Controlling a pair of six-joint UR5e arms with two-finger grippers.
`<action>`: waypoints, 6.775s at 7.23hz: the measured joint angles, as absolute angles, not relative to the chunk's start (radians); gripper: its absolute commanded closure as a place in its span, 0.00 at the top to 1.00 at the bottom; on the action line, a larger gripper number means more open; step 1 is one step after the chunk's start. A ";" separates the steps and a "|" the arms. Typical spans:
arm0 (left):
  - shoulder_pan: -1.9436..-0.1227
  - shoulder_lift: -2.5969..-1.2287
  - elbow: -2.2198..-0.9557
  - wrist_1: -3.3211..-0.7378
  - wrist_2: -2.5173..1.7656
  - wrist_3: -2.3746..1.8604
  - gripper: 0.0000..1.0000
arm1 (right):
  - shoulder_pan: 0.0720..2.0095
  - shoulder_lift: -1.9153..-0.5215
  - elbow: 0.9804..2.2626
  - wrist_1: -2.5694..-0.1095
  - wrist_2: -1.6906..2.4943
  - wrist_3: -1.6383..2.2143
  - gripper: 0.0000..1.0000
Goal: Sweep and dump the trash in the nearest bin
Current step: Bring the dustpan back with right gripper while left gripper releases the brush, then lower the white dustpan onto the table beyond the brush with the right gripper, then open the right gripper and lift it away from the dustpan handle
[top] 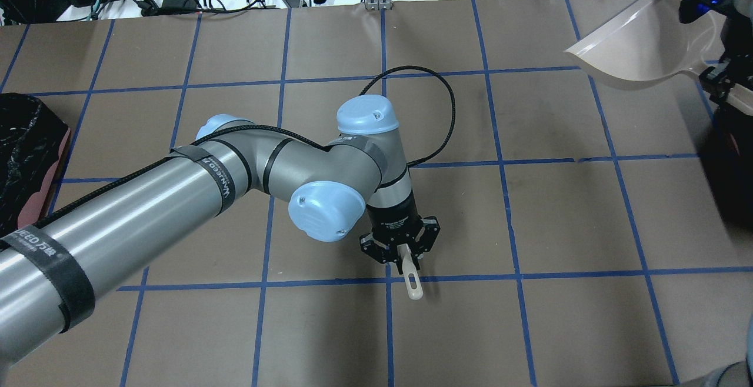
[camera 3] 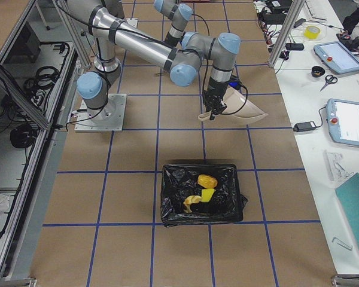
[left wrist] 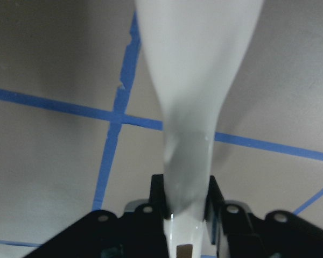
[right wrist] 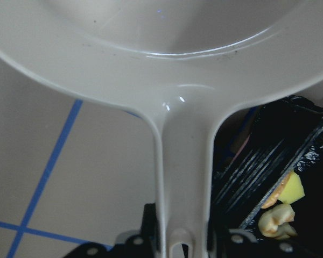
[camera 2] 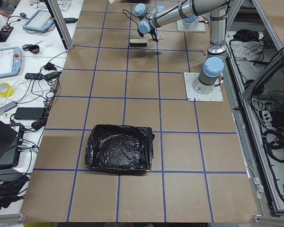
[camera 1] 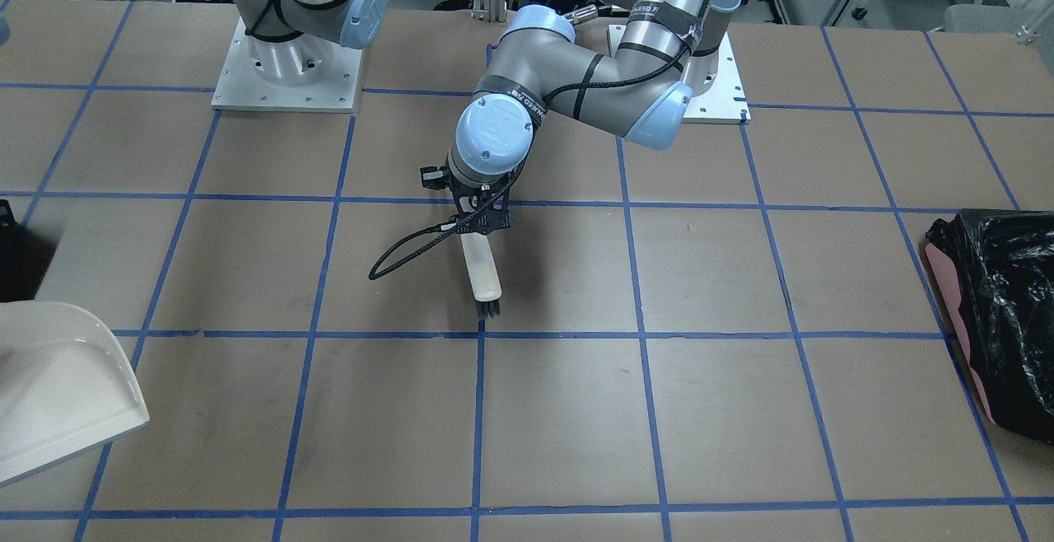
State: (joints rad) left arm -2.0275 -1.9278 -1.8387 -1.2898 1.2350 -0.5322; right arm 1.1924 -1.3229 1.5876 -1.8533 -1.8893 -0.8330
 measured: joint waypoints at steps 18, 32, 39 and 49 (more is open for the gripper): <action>-1.866 -1.848 -1.628 -1.606 1.340 -0.249 1.00 | 1.567 -1.194 1.556 -1.856 -1.639 -0.131 0.00; -1.553 -1.611 -1.528 -1.539 1.568 -0.036 1.00 | 1.916 -0.868 1.131 -1.450 -1.551 0.190 0.00; -1.573 -1.578 -1.585 -1.532 1.572 -0.037 1.00 | 1.909 -0.862 1.141 -1.443 -1.545 0.223 0.00; -1.572 -1.584 -1.601 -1.522 1.567 -0.107 1.00 | 1.748 -1.129 1.149 -1.252 -1.553 0.247 1.00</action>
State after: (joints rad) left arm -1.5723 -1.5836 -1.6013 -1.5225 1.5671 -0.1072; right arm 1.7476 -1.1289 1.1490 -1.2523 -1.5527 0.2466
